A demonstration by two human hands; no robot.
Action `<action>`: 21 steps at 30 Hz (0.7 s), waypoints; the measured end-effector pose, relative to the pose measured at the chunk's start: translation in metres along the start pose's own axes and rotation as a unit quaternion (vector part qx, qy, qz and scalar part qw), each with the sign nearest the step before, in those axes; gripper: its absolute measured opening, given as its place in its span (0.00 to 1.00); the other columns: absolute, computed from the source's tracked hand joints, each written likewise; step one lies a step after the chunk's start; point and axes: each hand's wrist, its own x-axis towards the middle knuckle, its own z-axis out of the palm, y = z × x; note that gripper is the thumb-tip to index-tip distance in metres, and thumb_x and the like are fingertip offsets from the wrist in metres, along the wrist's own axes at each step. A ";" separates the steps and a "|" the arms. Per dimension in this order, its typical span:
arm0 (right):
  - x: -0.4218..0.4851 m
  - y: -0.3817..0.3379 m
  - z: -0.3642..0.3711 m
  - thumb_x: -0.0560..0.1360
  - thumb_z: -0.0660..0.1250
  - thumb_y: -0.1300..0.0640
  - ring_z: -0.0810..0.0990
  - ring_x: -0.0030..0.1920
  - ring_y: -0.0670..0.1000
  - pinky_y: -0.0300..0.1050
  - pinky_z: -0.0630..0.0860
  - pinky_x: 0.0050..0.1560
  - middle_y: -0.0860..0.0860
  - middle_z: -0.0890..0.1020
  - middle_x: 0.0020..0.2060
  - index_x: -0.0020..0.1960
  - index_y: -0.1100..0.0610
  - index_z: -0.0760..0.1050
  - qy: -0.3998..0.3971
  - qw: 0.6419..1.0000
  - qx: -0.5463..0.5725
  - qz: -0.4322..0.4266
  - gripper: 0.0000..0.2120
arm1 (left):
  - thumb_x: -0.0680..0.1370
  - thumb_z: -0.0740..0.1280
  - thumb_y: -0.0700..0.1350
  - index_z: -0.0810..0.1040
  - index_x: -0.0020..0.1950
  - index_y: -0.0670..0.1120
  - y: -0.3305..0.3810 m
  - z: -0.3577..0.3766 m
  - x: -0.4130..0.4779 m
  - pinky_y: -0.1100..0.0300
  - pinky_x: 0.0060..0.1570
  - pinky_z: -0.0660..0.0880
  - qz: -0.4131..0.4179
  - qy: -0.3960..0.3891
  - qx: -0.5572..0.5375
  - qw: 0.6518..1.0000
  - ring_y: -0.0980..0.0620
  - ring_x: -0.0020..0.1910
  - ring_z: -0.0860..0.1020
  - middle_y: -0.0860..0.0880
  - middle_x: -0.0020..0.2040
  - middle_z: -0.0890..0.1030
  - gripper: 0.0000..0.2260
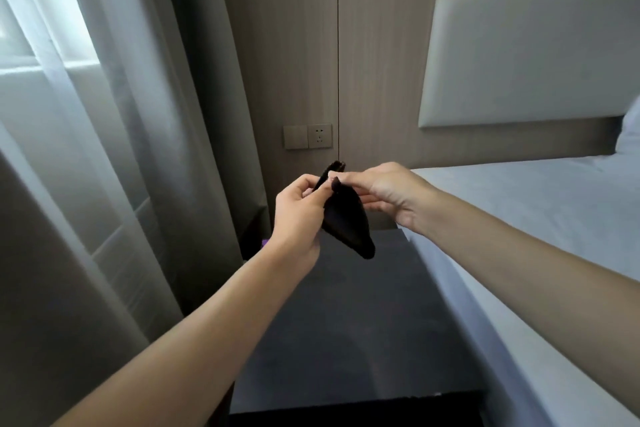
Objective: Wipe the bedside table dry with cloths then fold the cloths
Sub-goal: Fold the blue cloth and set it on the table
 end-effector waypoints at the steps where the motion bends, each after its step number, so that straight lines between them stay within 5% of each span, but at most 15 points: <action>1: -0.003 0.002 -0.001 0.68 0.80 0.50 0.87 0.50 0.53 0.45 0.82 0.53 0.57 0.88 0.46 0.52 0.66 0.83 -0.006 1.000 -0.012 -0.014 0.22 | 0.78 0.71 0.42 0.80 0.34 0.46 0.002 0.000 0.001 0.45 0.51 0.75 -0.020 0.004 -0.009 1.000 0.43 0.42 0.80 0.41 0.38 0.82 0.12; 6: -0.015 -0.002 -0.009 0.72 0.74 0.66 0.81 0.40 0.50 0.40 0.78 0.41 0.55 0.84 0.38 0.46 0.64 0.85 0.030 0.994 -0.065 -0.078 0.03 | 0.79 0.70 0.42 0.78 0.36 0.45 0.011 0.000 0.003 0.45 0.48 0.78 -0.056 0.031 -0.038 0.997 0.44 0.39 0.80 0.42 0.38 0.82 0.12; 9: -0.014 -0.005 -0.015 0.72 0.71 0.66 0.76 0.37 0.53 0.49 0.77 0.39 0.53 0.80 0.33 0.40 0.62 0.84 0.083 0.994 -0.060 -0.048 0.04 | 0.81 0.67 0.44 0.74 0.38 0.47 0.017 -0.004 0.011 0.46 0.46 0.77 -0.053 0.069 -0.040 0.995 0.47 0.40 0.77 0.45 0.39 0.80 0.11; 12: -0.016 -0.013 -0.023 0.76 0.69 0.66 0.76 0.33 0.52 0.42 0.81 0.30 0.55 0.78 0.34 0.41 0.61 0.79 0.117 0.991 0.064 -0.002 0.05 | 0.82 0.66 0.44 0.72 0.39 0.47 0.026 -0.011 0.020 0.49 0.46 0.75 -0.040 0.086 -0.059 0.994 0.50 0.39 0.76 0.48 0.37 0.79 0.12; 14: -0.017 -0.013 -0.028 0.77 0.69 0.65 0.78 0.33 0.51 0.44 0.83 0.33 0.56 0.79 0.36 0.41 0.60 0.78 0.120 0.990 0.077 -0.017 0.06 | 0.82 0.65 0.44 0.71 0.39 0.47 0.031 -0.014 0.024 0.50 0.44 0.77 -0.030 0.087 -0.053 0.994 0.49 0.40 0.78 0.47 0.38 0.80 0.12; 18: -0.016 -0.009 -0.034 0.75 0.68 0.60 0.80 0.38 0.53 0.51 0.78 0.42 0.50 0.81 0.35 0.39 0.54 0.77 0.186 0.955 -0.176 -0.149 0.06 | 0.82 0.65 0.46 0.72 0.41 0.46 0.041 -0.016 0.022 0.50 0.38 0.81 0.025 0.059 0.068 0.996 0.44 0.46 0.83 0.43 0.45 0.82 0.10; 21: -0.019 -0.016 -0.035 0.73 0.66 0.59 0.81 0.41 0.53 0.51 0.78 0.44 0.47 0.82 0.36 0.37 0.52 0.76 0.223 0.927 -0.245 -0.174 0.06 | 0.82 0.65 0.45 0.74 0.45 0.45 0.053 -0.018 0.019 0.49 0.35 0.82 0.128 0.040 0.193 0.972 0.44 0.45 0.84 0.45 0.46 0.84 0.08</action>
